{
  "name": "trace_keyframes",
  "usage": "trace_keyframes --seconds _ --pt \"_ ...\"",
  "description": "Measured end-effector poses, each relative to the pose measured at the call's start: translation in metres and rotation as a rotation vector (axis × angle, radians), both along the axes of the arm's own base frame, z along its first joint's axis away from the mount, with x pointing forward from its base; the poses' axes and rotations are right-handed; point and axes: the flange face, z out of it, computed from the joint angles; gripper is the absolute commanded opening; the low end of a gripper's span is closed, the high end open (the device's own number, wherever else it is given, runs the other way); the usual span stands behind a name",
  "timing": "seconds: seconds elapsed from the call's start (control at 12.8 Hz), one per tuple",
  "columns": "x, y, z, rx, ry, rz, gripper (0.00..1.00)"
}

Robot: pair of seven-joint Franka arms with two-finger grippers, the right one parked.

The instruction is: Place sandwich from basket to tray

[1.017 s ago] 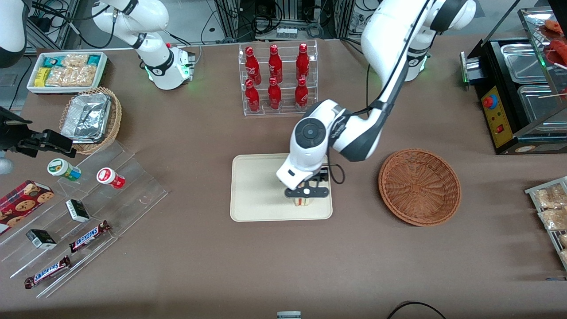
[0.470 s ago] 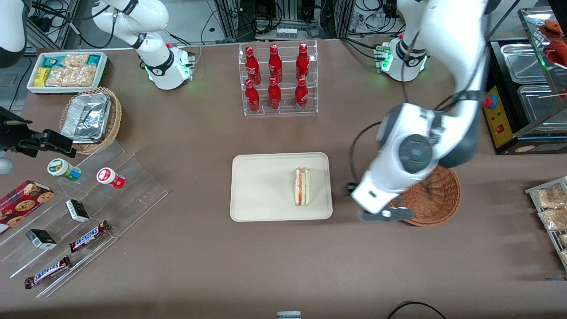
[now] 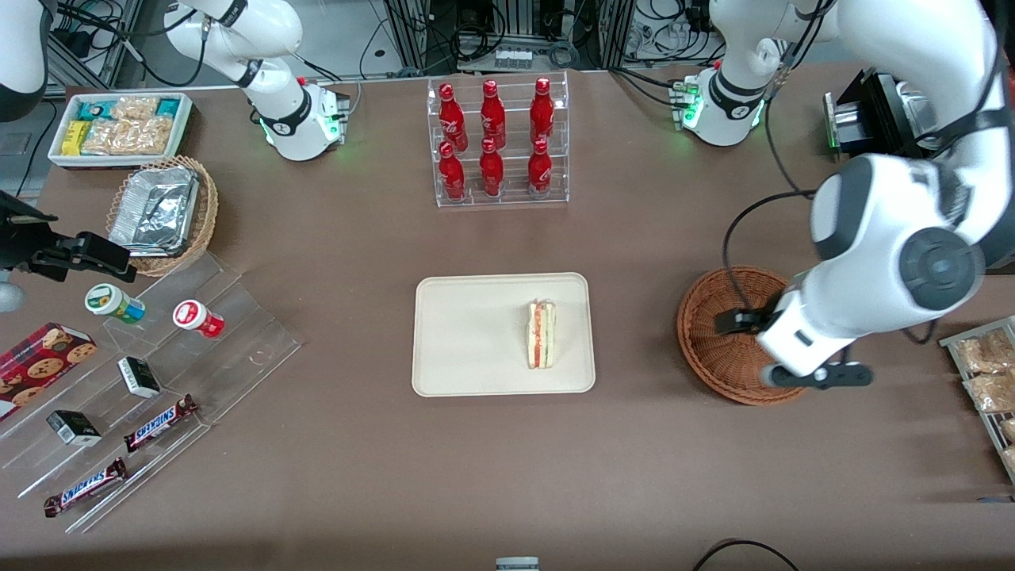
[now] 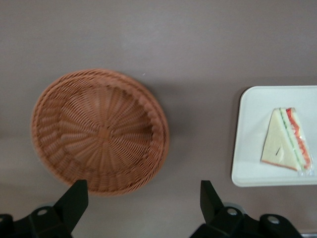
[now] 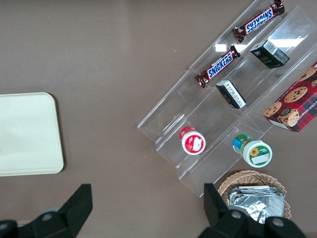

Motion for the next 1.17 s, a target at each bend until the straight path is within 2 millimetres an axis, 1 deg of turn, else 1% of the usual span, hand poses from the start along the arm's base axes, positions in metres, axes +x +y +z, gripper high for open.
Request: trace_keyframes --seconds 0.16,0.39,0.55,0.7,0.94,1.02,1.17 --pt "-0.011 0.019 0.024 0.003 0.013 0.017 1.00" --pt "-0.030 0.039 0.051 0.034 0.016 0.023 1.00" --pt "-0.046 0.063 0.066 0.039 0.009 0.030 1.00" --pt "-0.066 0.082 0.086 0.034 0.012 0.037 1.00" --pt "-0.095 0.099 0.126 0.072 -0.014 0.045 1.00" --pt "-0.102 0.102 0.137 0.082 -0.026 0.046 1.00" --pt "-0.110 0.107 0.149 0.085 -0.046 0.042 1.00"
